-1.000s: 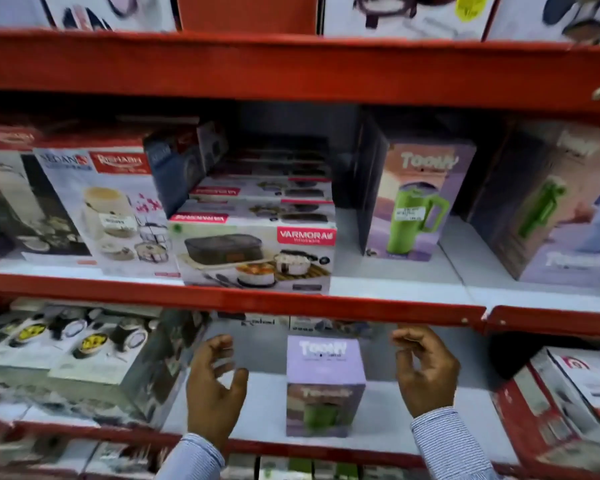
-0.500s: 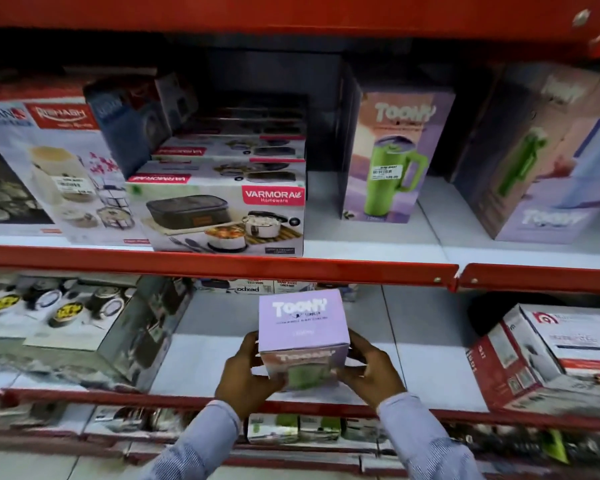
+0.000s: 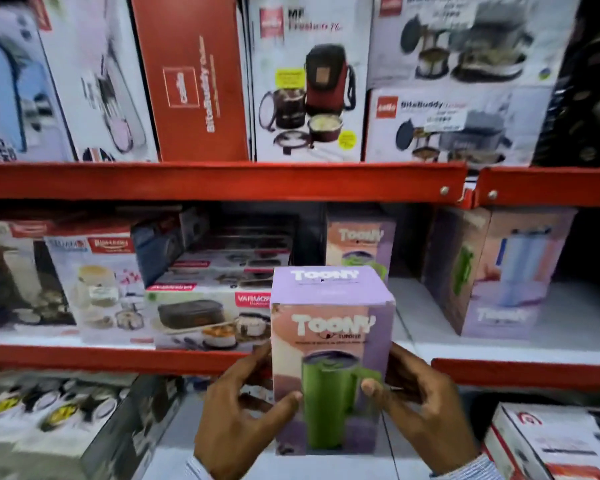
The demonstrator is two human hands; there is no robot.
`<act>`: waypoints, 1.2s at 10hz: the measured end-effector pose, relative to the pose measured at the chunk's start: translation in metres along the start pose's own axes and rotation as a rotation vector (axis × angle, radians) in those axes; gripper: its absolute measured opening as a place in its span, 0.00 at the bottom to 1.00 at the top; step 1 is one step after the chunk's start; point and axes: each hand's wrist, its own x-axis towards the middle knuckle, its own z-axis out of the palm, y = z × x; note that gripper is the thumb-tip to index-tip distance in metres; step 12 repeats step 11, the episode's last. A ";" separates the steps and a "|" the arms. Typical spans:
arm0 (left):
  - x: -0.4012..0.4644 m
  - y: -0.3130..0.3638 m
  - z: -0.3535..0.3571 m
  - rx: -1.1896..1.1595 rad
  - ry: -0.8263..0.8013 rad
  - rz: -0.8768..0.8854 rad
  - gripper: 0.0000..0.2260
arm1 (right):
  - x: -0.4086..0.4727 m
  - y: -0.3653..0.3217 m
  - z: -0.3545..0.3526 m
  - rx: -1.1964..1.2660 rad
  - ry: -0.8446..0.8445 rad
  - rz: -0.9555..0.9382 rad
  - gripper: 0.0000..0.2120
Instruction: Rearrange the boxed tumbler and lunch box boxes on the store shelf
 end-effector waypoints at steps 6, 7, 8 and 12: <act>0.104 0.021 0.097 0.087 -0.037 0.025 0.23 | 0.113 0.025 -0.058 -0.186 0.104 0.009 0.25; 0.106 0.013 0.103 0.120 -0.058 -0.013 0.28 | 0.115 0.037 -0.057 -0.209 0.106 0.050 0.25; 0.106 0.011 0.106 0.159 -0.057 -0.037 0.21 | 0.116 0.042 -0.057 -0.209 0.102 0.054 0.24; 0.103 0.014 0.104 0.170 -0.064 0.004 0.27 | 0.110 0.043 -0.054 -0.143 0.107 0.058 0.26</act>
